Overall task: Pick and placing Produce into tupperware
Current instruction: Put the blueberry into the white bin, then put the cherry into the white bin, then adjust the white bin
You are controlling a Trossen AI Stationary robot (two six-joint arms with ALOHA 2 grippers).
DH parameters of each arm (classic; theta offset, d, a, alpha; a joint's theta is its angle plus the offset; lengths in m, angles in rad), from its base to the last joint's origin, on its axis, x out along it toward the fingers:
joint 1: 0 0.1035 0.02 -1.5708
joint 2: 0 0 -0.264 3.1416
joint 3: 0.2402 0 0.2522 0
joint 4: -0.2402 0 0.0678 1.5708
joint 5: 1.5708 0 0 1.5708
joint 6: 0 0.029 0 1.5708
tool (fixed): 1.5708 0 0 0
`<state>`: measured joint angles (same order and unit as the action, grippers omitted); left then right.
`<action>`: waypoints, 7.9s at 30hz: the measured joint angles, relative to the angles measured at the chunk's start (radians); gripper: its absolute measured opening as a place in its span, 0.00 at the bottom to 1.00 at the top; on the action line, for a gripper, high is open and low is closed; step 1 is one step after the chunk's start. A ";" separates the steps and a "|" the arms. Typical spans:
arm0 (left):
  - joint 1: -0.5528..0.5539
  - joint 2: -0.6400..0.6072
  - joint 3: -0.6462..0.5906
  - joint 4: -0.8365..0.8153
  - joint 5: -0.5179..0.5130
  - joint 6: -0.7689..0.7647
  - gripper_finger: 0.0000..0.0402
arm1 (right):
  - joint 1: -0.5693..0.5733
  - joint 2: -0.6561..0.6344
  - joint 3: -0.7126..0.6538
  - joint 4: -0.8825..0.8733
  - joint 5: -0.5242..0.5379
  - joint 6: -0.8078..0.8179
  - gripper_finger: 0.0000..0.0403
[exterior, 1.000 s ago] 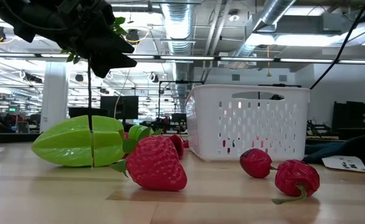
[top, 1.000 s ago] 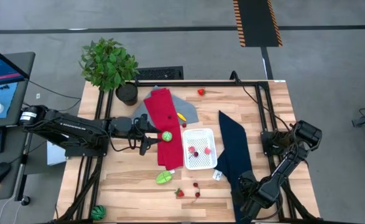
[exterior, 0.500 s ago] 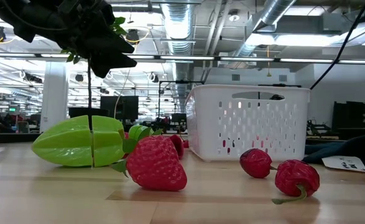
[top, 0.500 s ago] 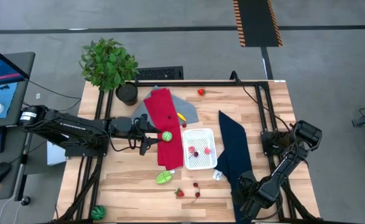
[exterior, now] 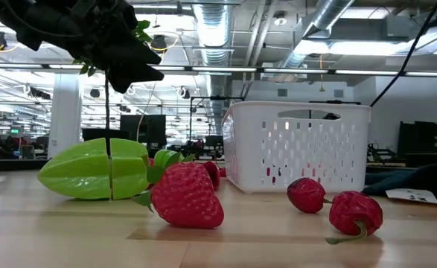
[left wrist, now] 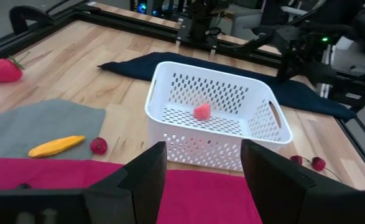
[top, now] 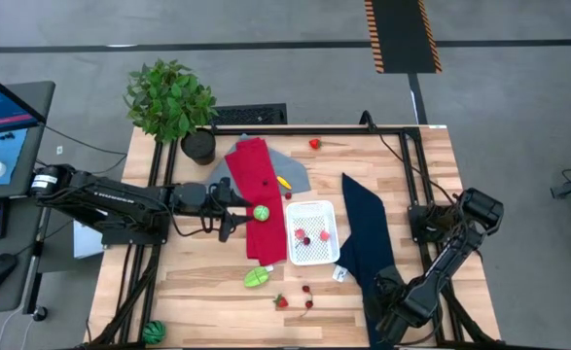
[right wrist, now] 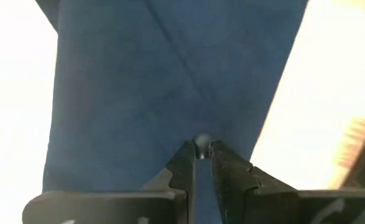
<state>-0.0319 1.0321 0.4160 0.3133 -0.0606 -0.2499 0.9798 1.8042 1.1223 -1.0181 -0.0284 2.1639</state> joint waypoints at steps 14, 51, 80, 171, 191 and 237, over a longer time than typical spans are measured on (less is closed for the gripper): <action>0.000 0.000 0.000 0.000 -0.007 0.000 0.49 | -0.155 0.000 0.109 -0.132 0.222 -0.276 0.14; 0.000 0.000 0.000 -0.009 -0.007 0.004 0.49 | -0.586 0.000 0.312 0.038 0.449 -1.013 0.25; 0.000 0.000 0.000 -0.008 -0.007 0.003 0.49 | -0.284 0.049 0.307 0.309 0.469 -0.960 0.37; 0.000 0.000 0.000 0.016 -0.006 -0.008 0.49 | -0.336 0.312 0.313 0.505 0.207 -0.857 0.21; 0.000 0.000 0.000 0.018 -0.007 -0.008 0.49 | -0.331 0.313 0.399 0.550 0.223 -0.970 0.17; 0.000 0.000 0.000 0.013 -0.007 -0.007 0.49 | -0.577 0.311 0.687 -0.463 0.424 -1.021 0.54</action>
<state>-0.0319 1.0323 0.4160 0.3264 -0.0671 -0.2569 0.4024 2.1147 1.8088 -1.4806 0.3956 1.1432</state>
